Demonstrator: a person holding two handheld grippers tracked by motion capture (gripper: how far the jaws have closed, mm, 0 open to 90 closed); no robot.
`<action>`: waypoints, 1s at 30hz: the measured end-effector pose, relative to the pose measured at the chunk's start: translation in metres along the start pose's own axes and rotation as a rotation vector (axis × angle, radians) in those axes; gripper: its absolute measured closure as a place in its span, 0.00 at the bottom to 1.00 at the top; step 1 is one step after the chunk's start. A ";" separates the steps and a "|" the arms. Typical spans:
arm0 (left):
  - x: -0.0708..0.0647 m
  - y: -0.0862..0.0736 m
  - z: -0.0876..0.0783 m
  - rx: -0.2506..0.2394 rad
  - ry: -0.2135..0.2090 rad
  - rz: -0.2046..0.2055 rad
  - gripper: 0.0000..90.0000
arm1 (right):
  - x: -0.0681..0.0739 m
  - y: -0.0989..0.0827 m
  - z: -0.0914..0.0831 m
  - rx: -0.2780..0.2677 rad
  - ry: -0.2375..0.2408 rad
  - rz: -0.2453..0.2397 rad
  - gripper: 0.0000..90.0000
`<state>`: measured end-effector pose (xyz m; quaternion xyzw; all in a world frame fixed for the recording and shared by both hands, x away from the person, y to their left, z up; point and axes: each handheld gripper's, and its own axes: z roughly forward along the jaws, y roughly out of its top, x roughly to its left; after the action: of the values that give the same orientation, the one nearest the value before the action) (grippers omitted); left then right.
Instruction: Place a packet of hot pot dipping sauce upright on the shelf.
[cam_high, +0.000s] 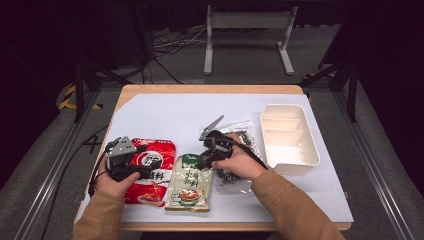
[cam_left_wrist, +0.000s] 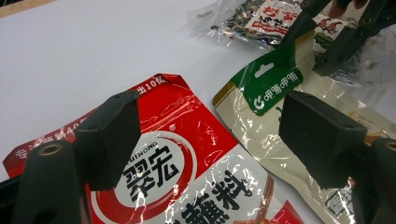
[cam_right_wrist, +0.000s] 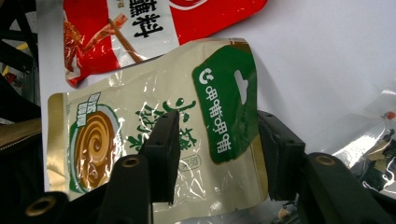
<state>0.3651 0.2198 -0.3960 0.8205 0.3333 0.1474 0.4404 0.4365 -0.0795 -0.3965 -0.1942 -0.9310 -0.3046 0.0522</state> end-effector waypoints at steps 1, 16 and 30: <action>0.000 0.000 0.000 0.001 0.000 -0.001 0.24 | 0.001 0.000 -0.001 0.002 0.000 -0.003 0.64; 0.000 0.000 0.001 0.000 0.001 0.003 0.24 | 0.014 0.003 0.010 0.097 0.053 -0.098 0.74; -0.004 0.000 -0.002 -0.048 -0.041 0.057 0.31 | 0.019 0.005 0.020 0.166 -0.070 -0.203 0.99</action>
<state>0.3616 0.2182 -0.3944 0.8216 0.2973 0.1511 0.4623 0.4215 -0.0574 -0.4056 -0.1048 -0.9691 -0.2232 0.0045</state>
